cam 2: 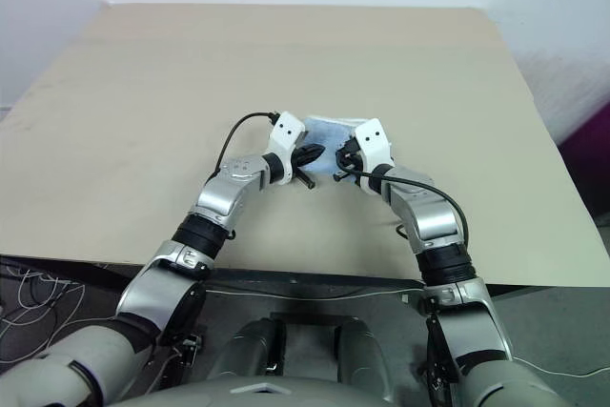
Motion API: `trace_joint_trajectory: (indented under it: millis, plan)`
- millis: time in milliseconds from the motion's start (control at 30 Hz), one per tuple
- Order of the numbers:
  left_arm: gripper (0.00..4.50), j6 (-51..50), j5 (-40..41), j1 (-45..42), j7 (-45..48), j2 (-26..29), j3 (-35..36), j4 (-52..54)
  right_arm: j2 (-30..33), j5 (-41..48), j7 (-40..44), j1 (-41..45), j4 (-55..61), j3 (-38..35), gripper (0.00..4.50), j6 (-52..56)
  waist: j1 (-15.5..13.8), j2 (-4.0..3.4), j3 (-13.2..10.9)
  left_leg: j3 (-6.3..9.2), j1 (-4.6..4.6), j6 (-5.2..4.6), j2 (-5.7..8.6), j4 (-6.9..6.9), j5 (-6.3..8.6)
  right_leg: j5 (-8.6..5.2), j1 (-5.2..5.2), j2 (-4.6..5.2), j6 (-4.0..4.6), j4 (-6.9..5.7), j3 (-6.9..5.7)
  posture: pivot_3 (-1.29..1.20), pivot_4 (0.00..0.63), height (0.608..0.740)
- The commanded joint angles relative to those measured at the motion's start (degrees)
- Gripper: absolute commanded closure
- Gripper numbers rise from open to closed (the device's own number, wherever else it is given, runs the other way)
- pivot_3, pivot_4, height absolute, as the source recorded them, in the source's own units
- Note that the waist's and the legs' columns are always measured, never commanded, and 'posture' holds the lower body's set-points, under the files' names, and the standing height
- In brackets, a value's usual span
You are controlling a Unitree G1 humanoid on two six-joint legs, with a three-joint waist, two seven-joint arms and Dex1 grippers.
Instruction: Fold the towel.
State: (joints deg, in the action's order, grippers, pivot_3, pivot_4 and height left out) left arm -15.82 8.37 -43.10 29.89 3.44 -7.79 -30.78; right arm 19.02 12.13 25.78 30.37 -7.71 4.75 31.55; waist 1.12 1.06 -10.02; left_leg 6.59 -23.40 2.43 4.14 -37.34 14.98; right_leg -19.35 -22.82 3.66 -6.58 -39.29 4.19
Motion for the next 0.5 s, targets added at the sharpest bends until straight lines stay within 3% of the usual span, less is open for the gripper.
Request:
trace_joint_trajectory:
  millis: [33, 133, 233, 500]
  plan:
    - [4.46, -1.1, 9.9, 3.1, 0.2, -0.2, 9.1, 14.1, 1.2, 3.2, -0.4, -1.5, 9.6, -5.4, 4.50, 2.0, 0.0, 0.00, 0.0, 0.00, -0.09, 0.01, 0.00, 0.00, -0.01, 0.00, -0.09, 0.02, 0.00, -0.01, 0.01, 0.00, 0.150, 0.740]
    - [4.50, -3.9, 10.7, 7.3, -0.2, 3.3, 10.9, 21.9, 2.6, 7.1, -1.0, -2.4, 15.7, -10.5, 3.88, 7.6, 0.0, 0.00, 0.0, -0.01, -0.38, 0.08, -0.02, -0.06, -0.05, 0.01, -0.42, 0.02, 0.01, -0.09, 0.05, 0.00, 0.150, 0.740]
    - [4.50, -6.1, 10.4, 10.9, -0.9, 7.4, 12.2, 26.7, 4.5, 10.4, -2.2, -2.6, 18.6, -15.5, 2.91, 13.9, -0.1, -0.02, 0.0, -0.01, -0.31, 0.03, -0.03, -0.05, -0.02, 0.01, -0.35, 0.00, 0.02, -0.12, 0.05, 0.00, 0.150, 0.740]
    - [4.50, -8.5, 11.4, 14.1, -1.0, 12.9, 15.0, 30.1, 0.5, 24.6, -8.5, 2.0, 13.1, -30.6, 0.28, 35.2, -0.3, -0.02, 0.0, -0.01, -0.25, -0.14, -0.02, -0.04, 0.06, 0.05, -0.28, 0.00, 0.08, -0.11, 0.05, 0.00, 0.150, 0.740]
